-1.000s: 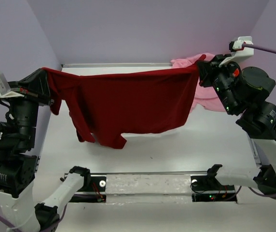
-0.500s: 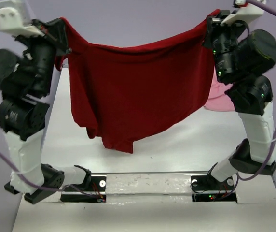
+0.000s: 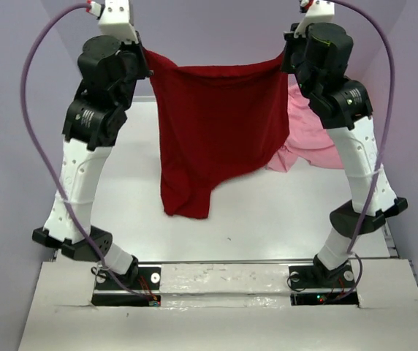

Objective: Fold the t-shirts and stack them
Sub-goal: Fold the tshirt

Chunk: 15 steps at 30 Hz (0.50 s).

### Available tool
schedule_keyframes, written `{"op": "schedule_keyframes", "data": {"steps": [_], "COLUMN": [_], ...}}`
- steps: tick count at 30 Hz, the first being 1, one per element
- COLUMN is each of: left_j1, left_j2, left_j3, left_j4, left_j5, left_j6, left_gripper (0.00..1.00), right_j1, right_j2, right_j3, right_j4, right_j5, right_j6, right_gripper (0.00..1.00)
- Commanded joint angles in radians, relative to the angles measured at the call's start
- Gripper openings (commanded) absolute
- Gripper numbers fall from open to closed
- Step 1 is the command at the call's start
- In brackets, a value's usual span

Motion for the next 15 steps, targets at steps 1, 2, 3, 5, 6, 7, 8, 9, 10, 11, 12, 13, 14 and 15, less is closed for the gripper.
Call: {"op": "schedule_keyframes", "data": {"steps": [1, 2, 3, 5, 6, 7, 8, 9, 10, 11, 12, 13, 14, 15], "left_j1": [-0.053, -0.064, -0.074, -0.097, -0.102, -0.104, -0.105, -0.108, -0.119, -0.124, -0.125, -0.127, -0.125, -0.125], "left_j2": [-0.192, -0.204, -0.217, -0.270, -0.292, -0.310, -0.345, -0.358, -0.370, -0.384, -0.425, -0.447, -0.465, -0.493], "left_j3": [0.028, 0.031, 0.017, -0.018, -0.058, -0.064, -0.072, -0.066, -0.058, -0.061, -0.081, -0.090, -0.104, -0.113], "left_j4": [0.121, 0.109, 0.089, 0.088, 0.092, 0.086, 0.074, 0.060, 0.043, 0.035, 0.029, 0.022, 0.022, 0.006], "left_j5": [-0.087, -0.092, -0.093, -0.109, -0.119, -0.120, -0.114, -0.091, -0.084, -0.075, -0.068, -0.064, -0.063, -0.064], "left_j6": [0.068, 0.064, 0.059, 0.058, 0.058, 0.053, 0.038, 0.029, 0.019, 0.018, -0.019, -0.025, -0.031, -0.040], "left_gripper": [0.00, 0.00, 0.00, 0.00, 0.00, 0.00, 0.00, 0.00, 0.00, 0.00, 0.00, 0.00, 0.00, 0.00], "right_j1": [0.004, 0.018, 0.027, 0.060, 0.072, 0.087, 0.119, 0.139, 0.165, 0.225, 0.257, 0.288, 0.316, 0.364], "right_j2": [-0.133, -0.142, -0.170, -0.202, -0.234, -0.251, -0.268, -0.283, -0.312, -0.329, -0.343, -0.357, -0.384, -0.398], "right_j3": [-0.005, -0.012, -0.023, -0.051, -0.058, -0.066, -0.081, -0.086, -0.091, -0.100, -0.118, -0.126, -0.132, -0.141], "right_j4": [0.062, 0.059, 0.061, 0.062, 0.062, 0.062, 0.055, 0.050, 0.044, 0.042, 0.042, 0.042, 0.045, 0.056], "right_j5": [-0.032, -0.024, -0.020, 0.011, 0.022, 0.037, 0.061, 0.077, 0.121, 0.146, 0.178, 0.209, 0.257, 0.282], "right_j6": [0.024, 0.026, 0.017, 0.007, -0.002, -0.006, -0.010, -0.011, -0.011, -0.017, -0.035, -0.045, -0.049, -0.066], "right_gripper": [0.00, 0.00, 0.00, 0.00, 0.00, 0.00, 0.00, 0.00, 0.00, 0.00, 0.00, 0.00, 0.00, 0.00]}}
